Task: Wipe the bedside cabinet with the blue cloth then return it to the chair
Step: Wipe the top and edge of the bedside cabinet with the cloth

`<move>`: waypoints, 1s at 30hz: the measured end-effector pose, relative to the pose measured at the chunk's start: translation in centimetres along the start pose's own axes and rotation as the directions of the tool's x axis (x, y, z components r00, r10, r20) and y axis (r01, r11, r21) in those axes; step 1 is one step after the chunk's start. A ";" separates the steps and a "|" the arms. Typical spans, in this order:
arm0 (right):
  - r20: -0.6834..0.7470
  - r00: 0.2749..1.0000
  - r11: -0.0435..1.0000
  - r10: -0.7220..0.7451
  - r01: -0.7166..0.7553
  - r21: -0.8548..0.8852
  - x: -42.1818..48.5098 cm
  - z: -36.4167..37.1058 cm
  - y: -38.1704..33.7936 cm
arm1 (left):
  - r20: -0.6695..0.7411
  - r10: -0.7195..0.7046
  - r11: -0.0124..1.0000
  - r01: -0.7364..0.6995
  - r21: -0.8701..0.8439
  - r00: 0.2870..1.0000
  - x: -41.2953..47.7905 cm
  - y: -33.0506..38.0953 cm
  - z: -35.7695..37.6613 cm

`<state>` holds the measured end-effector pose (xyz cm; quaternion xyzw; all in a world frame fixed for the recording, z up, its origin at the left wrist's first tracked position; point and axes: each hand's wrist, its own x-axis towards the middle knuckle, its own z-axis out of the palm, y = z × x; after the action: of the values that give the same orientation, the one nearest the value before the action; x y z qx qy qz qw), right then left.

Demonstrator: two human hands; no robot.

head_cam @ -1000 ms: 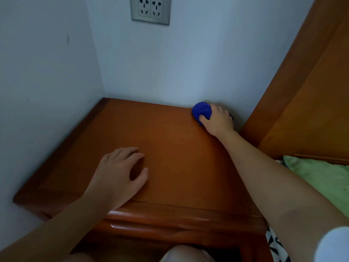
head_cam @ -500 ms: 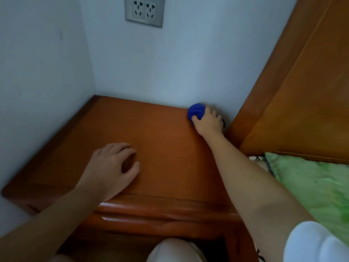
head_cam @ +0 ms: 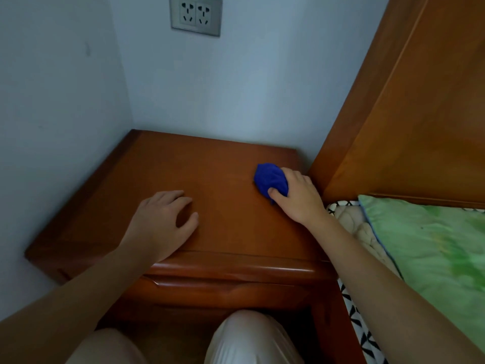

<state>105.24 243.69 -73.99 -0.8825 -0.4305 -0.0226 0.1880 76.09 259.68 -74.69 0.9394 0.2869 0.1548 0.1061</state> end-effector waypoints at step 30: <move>0.102 0.963 0.968 -0.249 0.250 0.003 11.0 6.3 -12.9 | -0.049 -0.012 1.000 0.012 -0.003 0.999 0.5 -0.1 0.5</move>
<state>101.48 261.38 -73.57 -0.8221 -0.5471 -0.0034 0.1573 76.60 259.99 -75.11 0.9334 0.2949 0.1775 0.1010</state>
